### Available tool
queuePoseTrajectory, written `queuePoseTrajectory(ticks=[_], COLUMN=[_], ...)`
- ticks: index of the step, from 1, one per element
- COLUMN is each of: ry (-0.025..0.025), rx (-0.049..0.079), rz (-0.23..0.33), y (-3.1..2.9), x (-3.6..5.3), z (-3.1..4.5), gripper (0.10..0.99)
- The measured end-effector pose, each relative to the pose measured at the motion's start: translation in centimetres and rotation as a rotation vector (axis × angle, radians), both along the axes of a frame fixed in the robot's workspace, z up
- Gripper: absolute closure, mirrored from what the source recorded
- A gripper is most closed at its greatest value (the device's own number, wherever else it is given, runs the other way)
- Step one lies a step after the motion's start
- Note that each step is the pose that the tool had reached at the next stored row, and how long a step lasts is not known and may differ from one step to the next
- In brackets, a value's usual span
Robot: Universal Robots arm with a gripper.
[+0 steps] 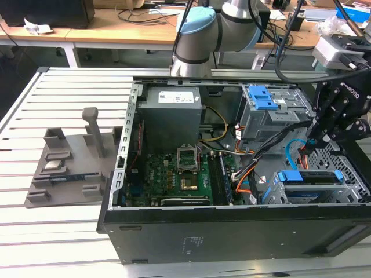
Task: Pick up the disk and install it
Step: 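Insert the first disk wire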
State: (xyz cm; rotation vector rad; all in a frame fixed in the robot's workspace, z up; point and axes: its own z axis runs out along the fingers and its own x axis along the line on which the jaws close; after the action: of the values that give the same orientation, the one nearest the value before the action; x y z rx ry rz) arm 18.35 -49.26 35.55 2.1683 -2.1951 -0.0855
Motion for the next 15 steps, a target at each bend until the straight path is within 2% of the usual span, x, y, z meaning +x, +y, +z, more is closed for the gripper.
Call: queuePoseTrajectory(ticks=[5, 6, 8, 13, 14, 15], ry=[0.0000, 0.0000, 0.0001, 0.0001, 0.0001, 0.0000], rx=[-0.001, -0.001, -0.001, -0.002, -0.002, -0.007], rz=[0.000, 0.000, 0.000, 0.000, 0.000, 0.000], y=[-0.01, -0.01, -0.01, -0.01, -0.13, -0.88], x=[0.00, 0.00, 0.00, 0.00, 0.00, -0.01], z=[-0.06, -0.06, -0.06, -0.06, -0.07, -0.07], gripper=[0.784, 0.800, 0.918, 0.918, 0.918, 0.918])
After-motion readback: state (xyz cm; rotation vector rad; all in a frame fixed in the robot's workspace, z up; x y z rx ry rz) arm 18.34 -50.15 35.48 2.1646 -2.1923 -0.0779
